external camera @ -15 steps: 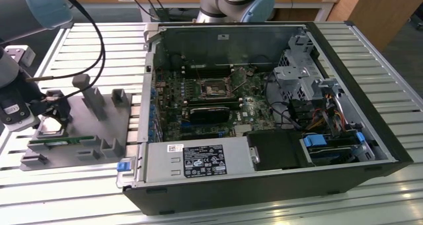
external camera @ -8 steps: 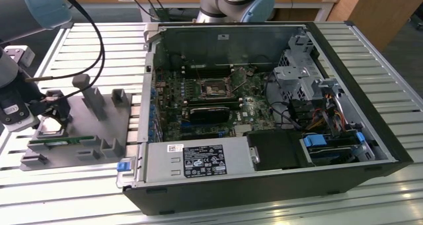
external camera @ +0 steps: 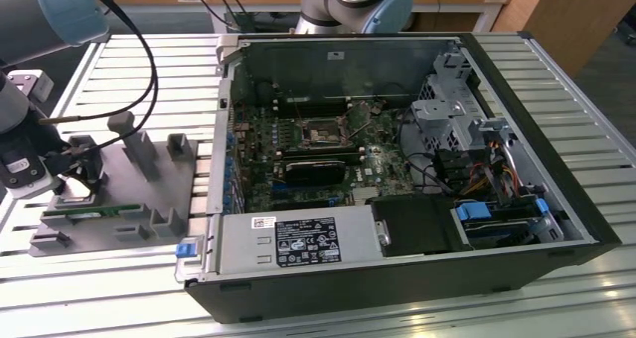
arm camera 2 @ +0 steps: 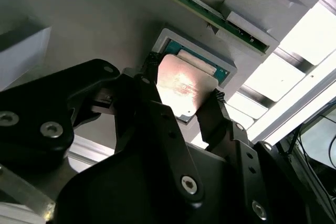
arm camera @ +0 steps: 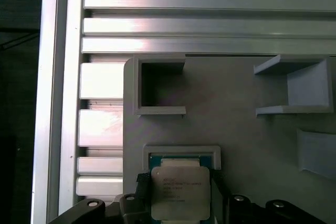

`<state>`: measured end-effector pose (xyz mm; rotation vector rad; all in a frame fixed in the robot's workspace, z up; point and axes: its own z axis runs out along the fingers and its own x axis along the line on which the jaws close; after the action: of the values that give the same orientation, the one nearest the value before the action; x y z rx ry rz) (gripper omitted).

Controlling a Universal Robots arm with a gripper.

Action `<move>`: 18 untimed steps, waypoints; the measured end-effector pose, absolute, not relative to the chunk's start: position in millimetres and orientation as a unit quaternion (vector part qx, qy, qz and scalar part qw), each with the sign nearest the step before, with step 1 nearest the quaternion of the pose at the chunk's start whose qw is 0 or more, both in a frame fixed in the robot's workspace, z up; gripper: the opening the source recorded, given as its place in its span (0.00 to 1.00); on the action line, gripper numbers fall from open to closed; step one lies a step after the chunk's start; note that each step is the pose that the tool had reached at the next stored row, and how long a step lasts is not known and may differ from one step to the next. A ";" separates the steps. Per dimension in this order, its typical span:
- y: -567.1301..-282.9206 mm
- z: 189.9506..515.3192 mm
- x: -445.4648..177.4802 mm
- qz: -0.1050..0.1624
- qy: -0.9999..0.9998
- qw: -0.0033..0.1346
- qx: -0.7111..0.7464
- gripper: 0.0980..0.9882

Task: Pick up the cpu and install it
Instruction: 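Pick up the cpu and move it towards the insertion slot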

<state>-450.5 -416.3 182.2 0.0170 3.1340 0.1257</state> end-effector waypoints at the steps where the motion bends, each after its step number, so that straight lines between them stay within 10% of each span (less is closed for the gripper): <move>1: -416.3 182.2 -450.5 0.040 0.999 0.003 0.005 0.50; 18: -416.3 183.4 -450.4 0.039 0.999 0.002 0.005 0.58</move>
<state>-450.4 -416.3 183.4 0.0170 3.1342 0.1231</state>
